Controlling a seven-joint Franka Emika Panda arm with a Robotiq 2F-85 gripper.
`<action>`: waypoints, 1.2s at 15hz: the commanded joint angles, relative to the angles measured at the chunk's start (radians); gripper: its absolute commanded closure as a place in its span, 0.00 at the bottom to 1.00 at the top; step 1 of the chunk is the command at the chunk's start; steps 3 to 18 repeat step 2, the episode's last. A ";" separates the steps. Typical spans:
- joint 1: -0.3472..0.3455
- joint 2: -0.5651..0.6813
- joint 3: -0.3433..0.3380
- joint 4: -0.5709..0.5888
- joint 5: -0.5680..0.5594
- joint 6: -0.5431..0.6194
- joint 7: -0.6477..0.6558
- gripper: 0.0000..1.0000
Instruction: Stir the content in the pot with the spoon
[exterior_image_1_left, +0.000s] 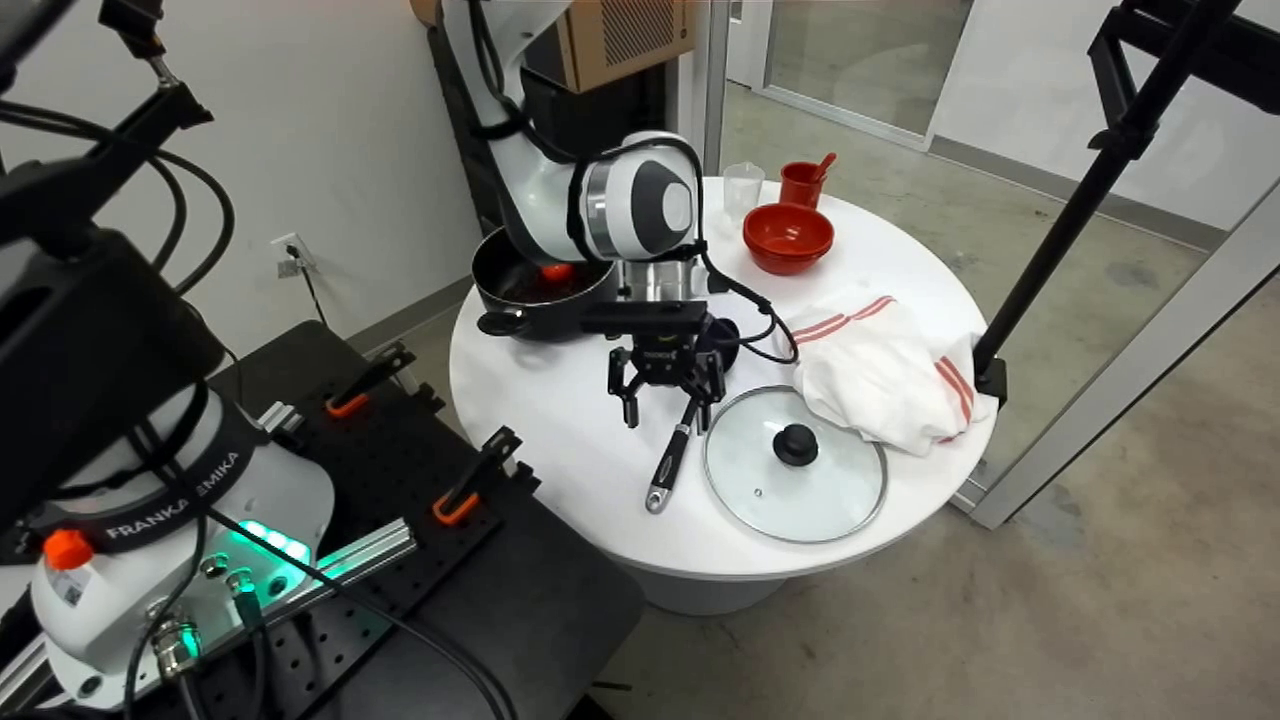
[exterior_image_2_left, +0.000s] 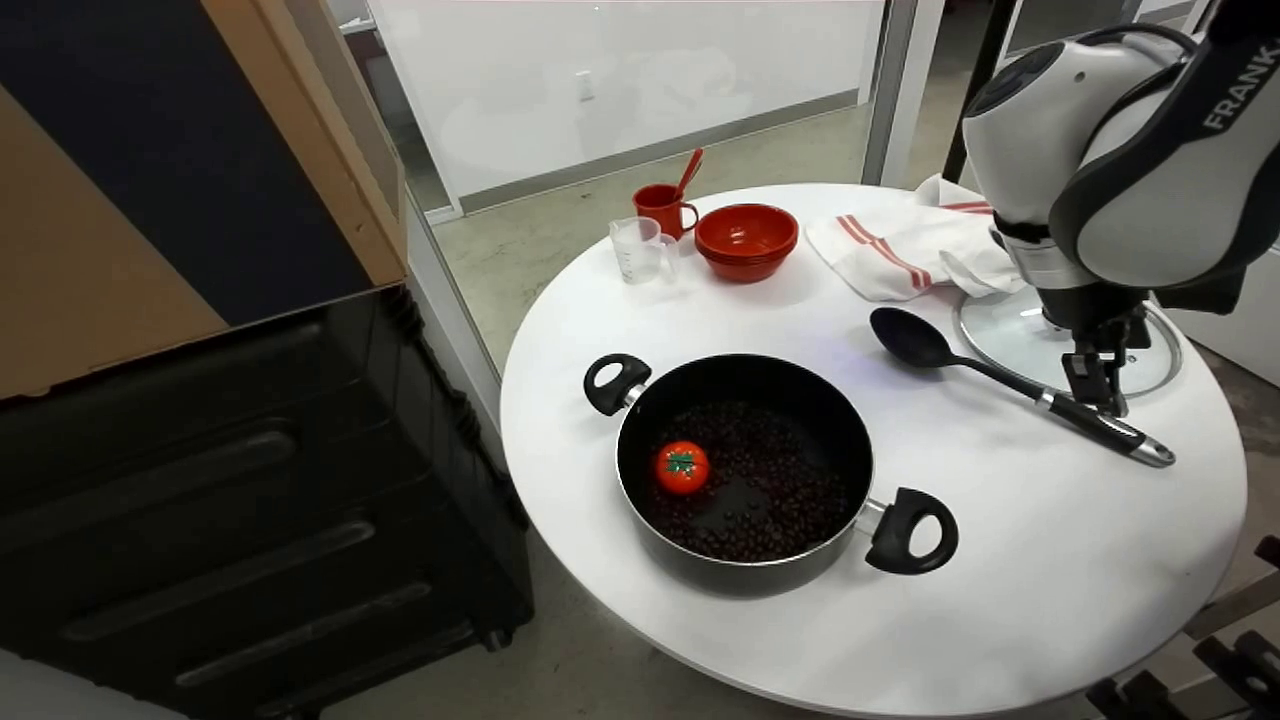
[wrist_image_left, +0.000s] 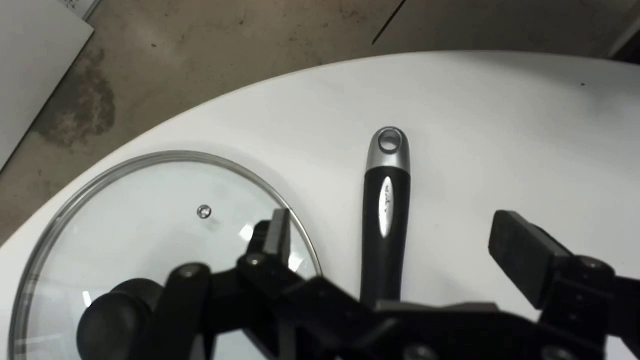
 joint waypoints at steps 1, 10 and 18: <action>0.002 -0.006 -0.001 -0.002 0.004 0.002 -0.003 0.00; 0.002 -0.006 -0.001 -0.002 0.004 0.002 -0.003 0.00; 0.002 -0.006 -0.001 -0.002 0.004 0.002 -0.003 0.00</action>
